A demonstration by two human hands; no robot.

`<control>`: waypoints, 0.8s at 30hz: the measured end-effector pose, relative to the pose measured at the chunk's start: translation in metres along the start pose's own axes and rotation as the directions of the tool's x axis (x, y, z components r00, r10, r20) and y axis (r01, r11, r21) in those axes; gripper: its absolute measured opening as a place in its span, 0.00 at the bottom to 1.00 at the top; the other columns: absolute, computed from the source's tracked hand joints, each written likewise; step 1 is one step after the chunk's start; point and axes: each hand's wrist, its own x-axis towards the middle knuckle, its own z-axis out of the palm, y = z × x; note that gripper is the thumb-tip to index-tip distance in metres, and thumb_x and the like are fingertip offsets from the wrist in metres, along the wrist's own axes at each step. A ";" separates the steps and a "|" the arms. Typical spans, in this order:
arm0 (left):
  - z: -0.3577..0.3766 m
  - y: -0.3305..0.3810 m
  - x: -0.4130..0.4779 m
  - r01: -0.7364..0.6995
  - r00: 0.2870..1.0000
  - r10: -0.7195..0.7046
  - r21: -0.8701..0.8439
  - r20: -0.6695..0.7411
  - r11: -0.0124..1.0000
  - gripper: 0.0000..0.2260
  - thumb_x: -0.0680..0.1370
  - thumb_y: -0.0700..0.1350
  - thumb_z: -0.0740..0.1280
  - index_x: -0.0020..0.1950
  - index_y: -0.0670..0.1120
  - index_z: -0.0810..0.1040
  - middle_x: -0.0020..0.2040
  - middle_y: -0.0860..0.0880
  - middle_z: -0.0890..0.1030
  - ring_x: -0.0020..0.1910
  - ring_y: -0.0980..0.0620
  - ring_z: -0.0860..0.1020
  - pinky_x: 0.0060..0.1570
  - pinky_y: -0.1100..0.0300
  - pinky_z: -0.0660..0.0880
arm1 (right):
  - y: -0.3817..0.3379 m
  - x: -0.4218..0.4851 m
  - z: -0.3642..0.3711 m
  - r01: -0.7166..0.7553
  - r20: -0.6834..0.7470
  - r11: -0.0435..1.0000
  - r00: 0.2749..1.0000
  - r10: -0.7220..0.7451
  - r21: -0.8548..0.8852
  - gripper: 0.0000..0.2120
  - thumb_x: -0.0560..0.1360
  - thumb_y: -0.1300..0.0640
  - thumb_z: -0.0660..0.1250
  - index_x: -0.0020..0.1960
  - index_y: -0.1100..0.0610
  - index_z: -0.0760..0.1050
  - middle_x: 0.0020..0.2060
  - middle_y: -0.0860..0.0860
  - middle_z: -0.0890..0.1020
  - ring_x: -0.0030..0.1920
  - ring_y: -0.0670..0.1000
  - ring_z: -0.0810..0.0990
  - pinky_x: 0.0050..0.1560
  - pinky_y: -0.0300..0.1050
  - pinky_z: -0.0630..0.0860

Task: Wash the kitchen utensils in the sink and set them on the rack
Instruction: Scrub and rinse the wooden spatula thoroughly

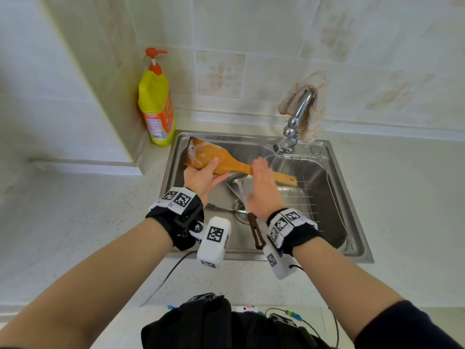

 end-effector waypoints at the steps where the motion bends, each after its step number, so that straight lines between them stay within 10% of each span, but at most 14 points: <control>1: 0.002 -0.001 0.001 -0.001 1.000 0.001 0.016 0.001 1.000 0.12 0.77 0.36 0.65 0.60 0.37 0.71 0.61 0.37 0.77 0.54 0.43 0.79 0.48 0.55 0.81 | -0.014 0.005 0.001 0.085 0.001 0.996 0.996 -0.085 0.040 0.39 0.73 0.68 0.63 0.76 0.63 0.45 0.76 0.58 0.48 0.76 0.55 0.46 0.72 0.42 0.39; 5: -0.002 -0.001 0.006 0.003 1.000 -0.003 0.008 -0.029 1.000 0.13 0.77 0.36 0.64 0.61 0.35 0.70 0.59 0.38 0.77 0.50 0.45 0.80 0.39 0.60 0.81 | -0.014 0.012 0.008 0.185 0.042 0.982 0.982 -0.184 -0.033 0.37 0.75 0.66 0.61 0.76 0.63 0.42 0.76 0.57 0.46 0.76 0.54 0.46 0.73 0.41 0.40; 11: -0.005 -0.001 0.022 0.036 0.996 -0.035 0.012 -0.087 0.999 0.08 0.78 0.37 0.64 0.56 0.40 0.70 0.59 0.39 0.77 0.53 0.44 0.79 0.50 0.55 0.77 | 0.037 0.016 -0.002 0.031 0.126 0.999 0.992 -0.032 0.009 0.32 0.75 0.67 0.60 0.76 0.61 0.51 0.74 0.56 0.56 0.75 0.55 0.55 0.73 0.45 0.53; 18: 0.012 -0.018 0.039 0.024 0.996 -0.032 0.091 0.084 0.996 0.17 0.79 0.40 0.62 0.66 0.37 0.67 0.60 0.40 0.77 0.56 0.44 0.78 0.45 0.61 0.80 | 0.017 0.041 -0.011 0.063 0.128 0.980 0.988 -0.089 0.188 0.13 0.79 0.54 0.60 0.62 0.56 0.70 0.51 0.52 0.79 0.48 0.52 0.79 0.51 0.48 0.74; 24: 0.047 -0.025 0.039 0.222 0.944 -0.234 0.077 0.235 0.972 0.08 0.77 0.45 0.66 0.46 0.39 0.76 0.50 0.37 0.79 0.56 0.43 0.79 0.61 0.52 0.73 | 0.040 0.046 -0.013 0.167 0.005 0.985 0.986 -0.167 -0.052 0.09 0.79 0.58 0.59 0.58 0.53 0.72 0.49 0.50 0.78 0.45 0.52 0.79 0.41 0.44 0.71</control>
